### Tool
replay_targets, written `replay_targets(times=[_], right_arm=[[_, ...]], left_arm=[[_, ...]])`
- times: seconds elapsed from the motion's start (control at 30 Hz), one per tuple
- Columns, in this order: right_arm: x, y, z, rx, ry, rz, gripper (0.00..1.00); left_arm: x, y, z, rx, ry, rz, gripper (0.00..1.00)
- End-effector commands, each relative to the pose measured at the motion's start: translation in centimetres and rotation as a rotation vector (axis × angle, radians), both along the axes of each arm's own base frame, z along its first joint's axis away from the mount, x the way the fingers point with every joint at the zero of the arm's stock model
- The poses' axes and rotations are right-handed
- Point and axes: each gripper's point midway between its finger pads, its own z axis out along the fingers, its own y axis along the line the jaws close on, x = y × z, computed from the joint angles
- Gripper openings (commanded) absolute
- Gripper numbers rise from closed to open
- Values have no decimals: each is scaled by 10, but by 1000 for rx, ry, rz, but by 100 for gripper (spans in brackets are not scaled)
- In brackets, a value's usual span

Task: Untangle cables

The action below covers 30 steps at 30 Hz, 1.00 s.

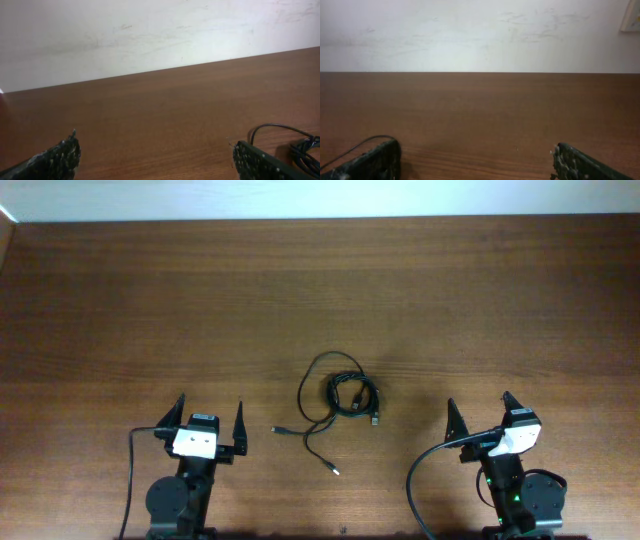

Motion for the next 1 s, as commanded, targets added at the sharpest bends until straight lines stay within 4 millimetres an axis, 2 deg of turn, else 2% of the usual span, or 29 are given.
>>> replay_targets(times=[0.0, 0.2, 0.27, 0.37, 0.4, 0.5, 0.6, 0.8, 0.97], right_arm=[[0, -3, -4, -8, 9, -14, 98], [0, -3, -4, -8, 9, -14, 99], [0, -3, -4, -8, 9, -14, 98], [0, -3, -4, -8, 9, -14, 98], [0, -3, -4, -8, 9, -14, 98], [0, -3, -4, -8, 9, -14, 98], [0, -3, -4, -8, 9, -14, 98], [0, -3, -4, -8, 9, -14, 98], [0, -3, -4, -8, 9, -14, 98]], left_arm=[[0, -1, -3, 12, 0, -6, 99], [0, -1, -3, 12, 0, -6, 99], [1, -1, 5, 12, -31, -6, 99], [1, -1, 6, 11, -34, -11, 99], [0, -7, 8, 9, -39, -41, 99], [-3, -13, 22, -49, -59, -75, 99], [-10, -13, 47, -101, -69, -74, 99], [-26, -13, 80, -103, 0, -70, 99], [-13, -14, 100, -160, 123, -66, 99]])
